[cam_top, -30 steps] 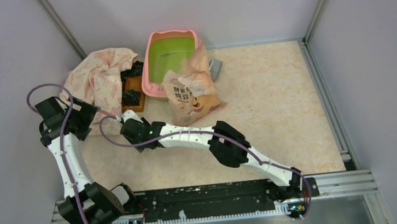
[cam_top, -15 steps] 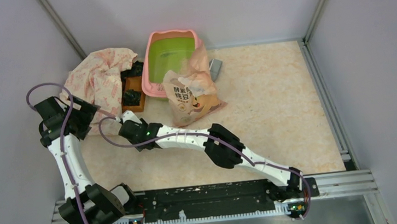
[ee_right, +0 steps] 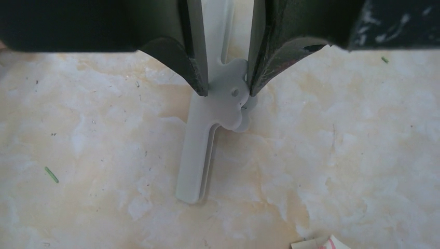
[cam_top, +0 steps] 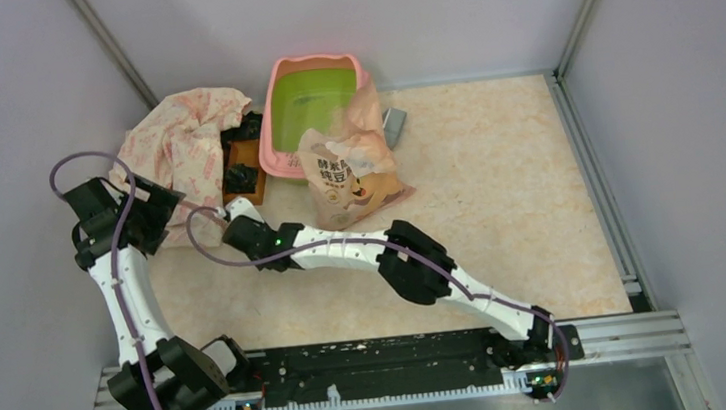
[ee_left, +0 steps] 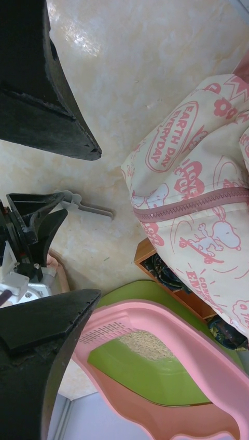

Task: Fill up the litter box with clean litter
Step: Pick up the clamp from the center of the board.

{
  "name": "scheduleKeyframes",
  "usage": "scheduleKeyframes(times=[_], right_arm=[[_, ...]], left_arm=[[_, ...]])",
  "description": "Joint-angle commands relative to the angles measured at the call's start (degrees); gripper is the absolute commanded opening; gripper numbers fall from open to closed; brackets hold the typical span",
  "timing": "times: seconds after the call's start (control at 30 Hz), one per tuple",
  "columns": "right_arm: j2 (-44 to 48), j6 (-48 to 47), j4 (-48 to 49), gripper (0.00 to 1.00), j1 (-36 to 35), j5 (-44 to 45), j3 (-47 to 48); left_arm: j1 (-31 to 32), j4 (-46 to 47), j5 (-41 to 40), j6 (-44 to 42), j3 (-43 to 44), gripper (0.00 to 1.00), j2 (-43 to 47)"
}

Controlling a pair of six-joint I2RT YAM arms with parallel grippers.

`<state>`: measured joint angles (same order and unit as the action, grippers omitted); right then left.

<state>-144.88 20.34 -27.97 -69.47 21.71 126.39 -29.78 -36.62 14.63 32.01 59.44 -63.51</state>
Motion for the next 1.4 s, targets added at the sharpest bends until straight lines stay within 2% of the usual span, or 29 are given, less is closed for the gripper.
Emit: scheduleKeyframes(times=[0.0,0.1,0.33,0.63,0.77,0.9,1.03,1.13,1.27,1.37], right_arm=[[5.1,1.8,3.4,0.17,2.7,-3.1,-4.9],[7.9,2.1,6.0,0.00,3.6,-4.6,-9.1],[17.2,1.4,12.6,0.00,5.0,-7.4,-20.7],[31.5,0.8,17.4,0.00,6.5,-11.9,-33.7],[35.8,0.7,17.2,0.00,6.8,-13.6,-36.5],[43.9,1.8,18.1,0.00,7.9,-16.3,-40.8],[54.0,3.9,17.9,0.00,11.5,-21.2,-44.3],[62.0,6.4,18.7,0.00,15.4,-29.0,-46.7],[68.1,10.5,21.7,0.00,20.3,-38.9,-48.9],[70.1,13.8,25.1,0.00,22.9,-45.6,-49.8]], left_arm=[[-0.5,1.9,1.6,-0.8,-0.9,0.98,1.5],[-0.5,2.2,2.1,-0.8,-1.3,0.98,2.0],[-0.6,5.3,9.4,-4.0,-3.3,0.98,4.4],[-0.5,11.1,16.5,-3.2,-8.2,0.98,9.2],[-0.5,13.7,22.5,-2.8,-10.3,0.99,9.4],[-0.2,19.1,29.6,-0.9,-13.6,0.98,11.0],[0.3,32.2,40.8,7.4,-18.2,0.99,12.1],[1.4,52.0,50.3,20.0,-22.6,0.99,12.6],[6.1,82.3,55.1,37.6,-27.6,0.99,13.9],[11.3,94.1,56.2,42.5,-27.4,0.99,15.3]])
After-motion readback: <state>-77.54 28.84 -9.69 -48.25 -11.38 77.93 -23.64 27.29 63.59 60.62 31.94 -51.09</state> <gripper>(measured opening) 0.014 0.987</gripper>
